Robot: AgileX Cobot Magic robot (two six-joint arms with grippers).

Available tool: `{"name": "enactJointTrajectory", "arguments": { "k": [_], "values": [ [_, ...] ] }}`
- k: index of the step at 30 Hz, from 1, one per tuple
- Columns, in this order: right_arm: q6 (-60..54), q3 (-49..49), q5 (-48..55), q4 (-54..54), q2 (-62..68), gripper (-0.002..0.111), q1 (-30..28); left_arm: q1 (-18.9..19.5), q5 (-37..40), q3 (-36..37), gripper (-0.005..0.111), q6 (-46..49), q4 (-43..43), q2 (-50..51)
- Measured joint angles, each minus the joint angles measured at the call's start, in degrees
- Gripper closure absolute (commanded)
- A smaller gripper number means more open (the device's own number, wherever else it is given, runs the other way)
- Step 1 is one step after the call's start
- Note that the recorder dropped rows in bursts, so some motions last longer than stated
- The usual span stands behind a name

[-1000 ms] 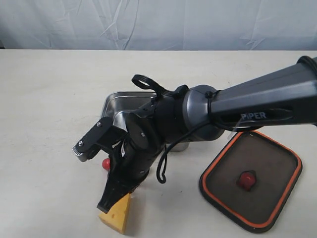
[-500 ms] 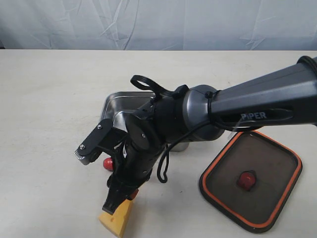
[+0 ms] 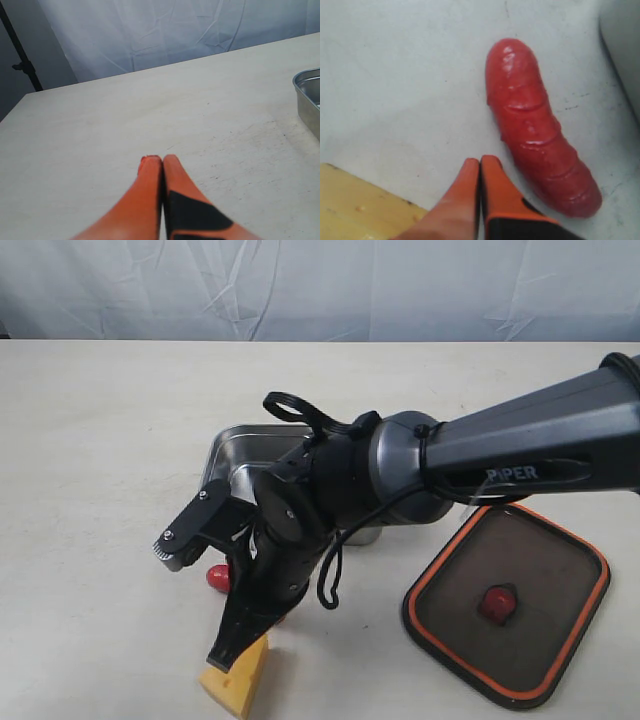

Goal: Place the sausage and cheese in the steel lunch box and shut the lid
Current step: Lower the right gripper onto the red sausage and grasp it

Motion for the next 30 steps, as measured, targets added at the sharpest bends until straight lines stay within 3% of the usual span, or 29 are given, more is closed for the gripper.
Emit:
{"name": "enactJointTrajectory", "arguments": {
  "k": [14,27,29,30],
  "values": [
    [1.1,0.0,-1.5,0.9,-8.2,0.108,0.0,0.0,0.0,0.0,0.107,0.0,0.0,0.0],
    [1.1,0.0,-1.8,-0.1,-6.3,0.108,0.0,0.0,0.0,0.0,0.107,0.0,0.0,0.0],
    [1.1,0.0,-1.9,-0.1,-6.3,0.096,0.0,0.0,0.0,0.0,0.107,0.0,0.0,0.0],
    [1.1,0.0,-1.9,-0.1,-6.3,0.076,0.0,0.0,0.0,0.0,0.107,0.0,0.0,0.0]
  ]
}}
